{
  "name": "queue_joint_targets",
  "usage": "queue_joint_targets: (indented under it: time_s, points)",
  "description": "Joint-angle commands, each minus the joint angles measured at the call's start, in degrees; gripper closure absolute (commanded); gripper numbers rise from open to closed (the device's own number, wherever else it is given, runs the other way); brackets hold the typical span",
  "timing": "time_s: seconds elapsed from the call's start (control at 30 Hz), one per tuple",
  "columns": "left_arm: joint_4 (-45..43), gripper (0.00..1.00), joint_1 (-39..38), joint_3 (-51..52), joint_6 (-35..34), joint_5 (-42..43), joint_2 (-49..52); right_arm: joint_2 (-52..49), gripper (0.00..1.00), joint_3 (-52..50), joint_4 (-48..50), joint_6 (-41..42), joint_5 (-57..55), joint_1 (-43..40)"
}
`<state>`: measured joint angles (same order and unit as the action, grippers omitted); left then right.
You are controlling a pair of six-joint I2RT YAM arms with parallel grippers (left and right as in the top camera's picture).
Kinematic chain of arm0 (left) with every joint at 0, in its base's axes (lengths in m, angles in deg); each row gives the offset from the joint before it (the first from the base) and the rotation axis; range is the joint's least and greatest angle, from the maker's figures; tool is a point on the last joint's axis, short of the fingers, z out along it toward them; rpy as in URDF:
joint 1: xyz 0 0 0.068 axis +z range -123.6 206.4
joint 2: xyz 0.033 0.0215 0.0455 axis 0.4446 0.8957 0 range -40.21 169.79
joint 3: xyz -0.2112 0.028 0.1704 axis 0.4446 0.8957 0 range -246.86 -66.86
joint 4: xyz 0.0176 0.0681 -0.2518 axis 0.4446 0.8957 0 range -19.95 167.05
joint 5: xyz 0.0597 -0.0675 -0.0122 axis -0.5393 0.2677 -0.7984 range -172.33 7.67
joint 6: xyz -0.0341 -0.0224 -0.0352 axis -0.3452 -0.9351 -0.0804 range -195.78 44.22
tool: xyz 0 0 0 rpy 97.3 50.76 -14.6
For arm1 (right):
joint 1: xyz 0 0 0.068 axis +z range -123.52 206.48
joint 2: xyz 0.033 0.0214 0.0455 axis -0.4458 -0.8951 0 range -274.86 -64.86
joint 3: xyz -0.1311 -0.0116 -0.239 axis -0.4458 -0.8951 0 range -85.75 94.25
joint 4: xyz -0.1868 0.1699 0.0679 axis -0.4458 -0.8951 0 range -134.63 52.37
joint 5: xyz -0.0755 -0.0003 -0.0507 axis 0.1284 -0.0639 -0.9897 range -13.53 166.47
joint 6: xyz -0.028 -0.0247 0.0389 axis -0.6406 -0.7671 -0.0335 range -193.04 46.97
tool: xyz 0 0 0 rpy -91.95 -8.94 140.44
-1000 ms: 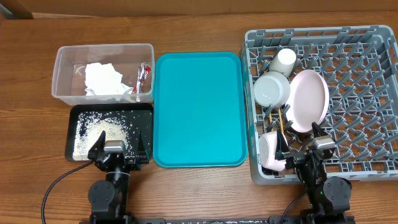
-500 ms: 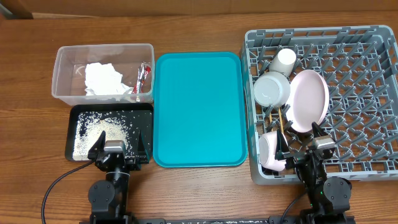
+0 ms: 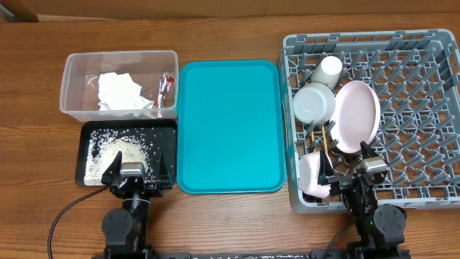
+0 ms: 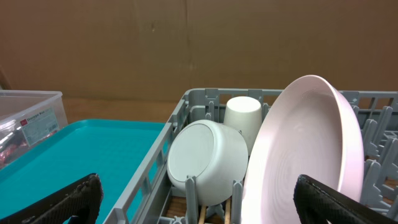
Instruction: Sort waste into correct bins and load items into the dishwasher
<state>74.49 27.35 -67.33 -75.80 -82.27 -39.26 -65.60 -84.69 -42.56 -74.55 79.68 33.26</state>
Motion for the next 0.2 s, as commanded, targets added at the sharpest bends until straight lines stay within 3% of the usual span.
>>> queue_joint_targets:
  time_s: [0.0,0.17]
  points:
    - [0.0,0.0,0.2,0.2,-0.2,0.9,-0.7,0.6,0.0,-0.6,0.3,-0.2,0.3,-0.1]
    - [0.0,0.0,0.2,0.2,-0.2,0.9,-0.7,0.6,0.0,-0.6,0.3,-0.2,0.3,-0.1]
